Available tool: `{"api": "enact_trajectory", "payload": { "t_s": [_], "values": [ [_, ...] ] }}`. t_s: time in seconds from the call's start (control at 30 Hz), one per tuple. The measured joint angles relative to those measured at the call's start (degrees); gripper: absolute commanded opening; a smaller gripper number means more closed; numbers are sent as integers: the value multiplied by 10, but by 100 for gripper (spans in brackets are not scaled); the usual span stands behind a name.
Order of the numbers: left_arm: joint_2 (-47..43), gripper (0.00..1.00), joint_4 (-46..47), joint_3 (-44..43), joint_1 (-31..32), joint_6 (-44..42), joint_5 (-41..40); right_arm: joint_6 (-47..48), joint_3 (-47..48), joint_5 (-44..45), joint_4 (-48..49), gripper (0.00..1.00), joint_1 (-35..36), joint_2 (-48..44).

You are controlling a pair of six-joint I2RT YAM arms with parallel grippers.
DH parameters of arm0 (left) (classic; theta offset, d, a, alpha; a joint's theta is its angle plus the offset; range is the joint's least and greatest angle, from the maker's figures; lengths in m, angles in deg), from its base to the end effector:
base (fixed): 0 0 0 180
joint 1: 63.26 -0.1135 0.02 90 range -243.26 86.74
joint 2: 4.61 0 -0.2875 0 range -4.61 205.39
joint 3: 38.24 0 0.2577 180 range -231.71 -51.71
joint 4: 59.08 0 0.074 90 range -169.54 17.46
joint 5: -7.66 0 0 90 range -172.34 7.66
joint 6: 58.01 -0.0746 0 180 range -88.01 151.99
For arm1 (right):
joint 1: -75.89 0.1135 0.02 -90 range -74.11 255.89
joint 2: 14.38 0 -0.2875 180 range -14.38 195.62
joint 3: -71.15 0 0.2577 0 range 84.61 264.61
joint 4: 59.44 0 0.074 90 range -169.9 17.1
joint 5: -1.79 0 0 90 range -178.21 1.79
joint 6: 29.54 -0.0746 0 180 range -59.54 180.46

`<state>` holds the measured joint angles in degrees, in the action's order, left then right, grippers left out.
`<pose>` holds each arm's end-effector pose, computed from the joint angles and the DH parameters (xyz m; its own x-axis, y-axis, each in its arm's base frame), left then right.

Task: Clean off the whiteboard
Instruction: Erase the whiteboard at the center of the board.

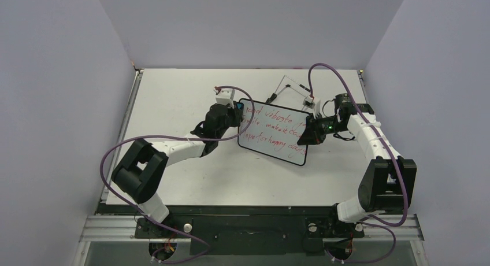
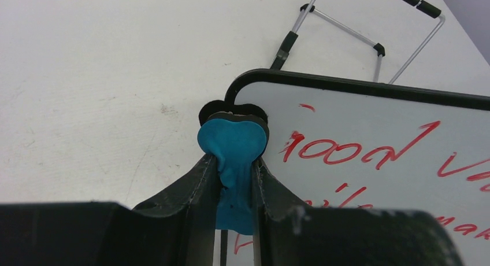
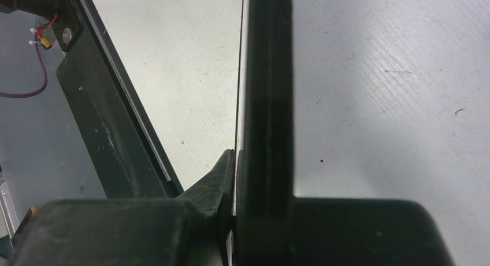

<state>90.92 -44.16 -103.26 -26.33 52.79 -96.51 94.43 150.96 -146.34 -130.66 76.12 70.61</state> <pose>0.3393 -0.2321 0.2295 -0.3408 -0.1746 -0.9238 0.2921 0.9143 -0.2805 0.2779 0.0645 0.2664 -0.6933 -0.2978 -0.6562 -0.7105 0.4350 0.5532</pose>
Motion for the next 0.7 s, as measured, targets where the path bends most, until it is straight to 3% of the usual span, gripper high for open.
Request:
{"api": "enact_trajectory", "payload": {
  "t_s": [0.5, 0.7],
  "values": [
    [0, 0, 30, 14, -1, 8, 37, 0, 0, 1, 0, 0, 0, 0],
    [3, 0, -7, -25, -9, 7, 57, 0, 0, 1, 5, 0, 0, 0]
  ]
}}
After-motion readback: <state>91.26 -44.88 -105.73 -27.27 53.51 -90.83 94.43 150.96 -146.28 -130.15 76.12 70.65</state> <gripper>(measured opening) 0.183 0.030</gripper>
